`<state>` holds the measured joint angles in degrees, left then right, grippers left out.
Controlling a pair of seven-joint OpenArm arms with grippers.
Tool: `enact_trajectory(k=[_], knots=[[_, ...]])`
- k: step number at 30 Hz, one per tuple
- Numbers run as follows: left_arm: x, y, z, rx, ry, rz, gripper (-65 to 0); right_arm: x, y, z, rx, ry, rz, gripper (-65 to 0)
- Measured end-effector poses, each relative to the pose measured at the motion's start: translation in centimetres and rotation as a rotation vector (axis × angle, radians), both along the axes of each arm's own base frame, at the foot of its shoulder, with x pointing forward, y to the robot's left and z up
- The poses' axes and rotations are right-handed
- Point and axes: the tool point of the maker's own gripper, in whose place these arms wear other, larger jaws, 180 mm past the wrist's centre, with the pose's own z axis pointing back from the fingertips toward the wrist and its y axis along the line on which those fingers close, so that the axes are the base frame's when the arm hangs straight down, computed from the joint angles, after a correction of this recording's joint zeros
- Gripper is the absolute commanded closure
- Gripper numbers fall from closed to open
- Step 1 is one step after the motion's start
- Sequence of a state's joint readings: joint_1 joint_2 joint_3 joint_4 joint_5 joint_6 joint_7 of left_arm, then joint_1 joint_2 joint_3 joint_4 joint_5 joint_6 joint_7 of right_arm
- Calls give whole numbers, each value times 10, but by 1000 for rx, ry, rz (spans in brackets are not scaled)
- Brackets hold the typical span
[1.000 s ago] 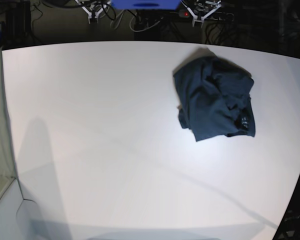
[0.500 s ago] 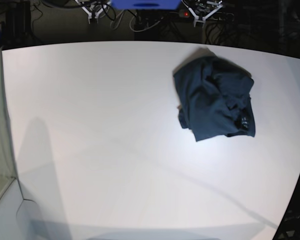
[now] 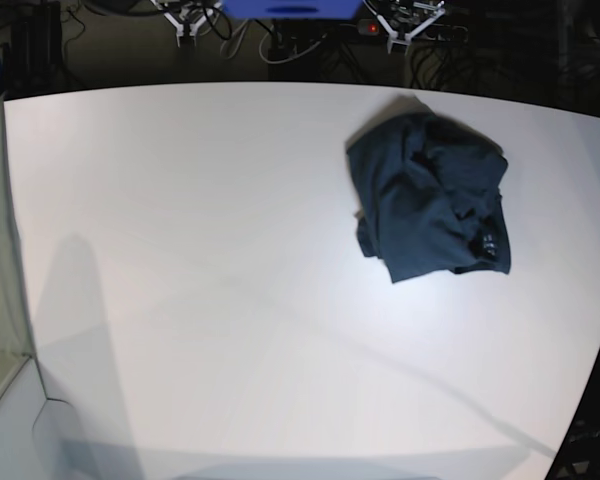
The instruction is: Layout the t-shirt on the table in an organized manner, then fold the t-shirt properly
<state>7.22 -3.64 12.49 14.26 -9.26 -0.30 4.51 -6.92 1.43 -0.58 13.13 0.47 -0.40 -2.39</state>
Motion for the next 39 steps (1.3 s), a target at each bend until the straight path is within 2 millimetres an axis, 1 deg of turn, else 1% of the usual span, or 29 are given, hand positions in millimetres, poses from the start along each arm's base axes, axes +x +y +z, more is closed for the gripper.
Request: enact_trajectory(k=[5,11,17,22,24,29,31,33,35,37,39], knots=[[-3,0,0,0,4,0,0,-3,0,0,0,4,0,0],[-3,0,0,0,4,0,0,-11,0,0,0,16,0,0],[-3,0,0,0,4,0,0,-10,0,0,0,14,0,0],[-3,0,0,0,5,0,0,-21,0,1,0,32,0,0],[-3,0,0,0,5,0,0,-23,0,1,1,34,2,0],[-6,0,0,-1,6,0,0,-18,0,1,0,23,3,0],[-10,0,2,-3,2,0,0,-14,-4,3,-5,-24,7,0],[-16,5,6,-4,-16,-6,0,-14,-12,8,-17,-64,14,0],[-17,13,16,-8,-71,-17,0,-21,-19,17,-28,-100,25,0],[-20,17,30,-16,-117,-33,0,-26,-26,31,-39,-144,40,0],[-24,16,48,-35,-159,-50,0,-34,-29,47,-44,-168,53,0]])
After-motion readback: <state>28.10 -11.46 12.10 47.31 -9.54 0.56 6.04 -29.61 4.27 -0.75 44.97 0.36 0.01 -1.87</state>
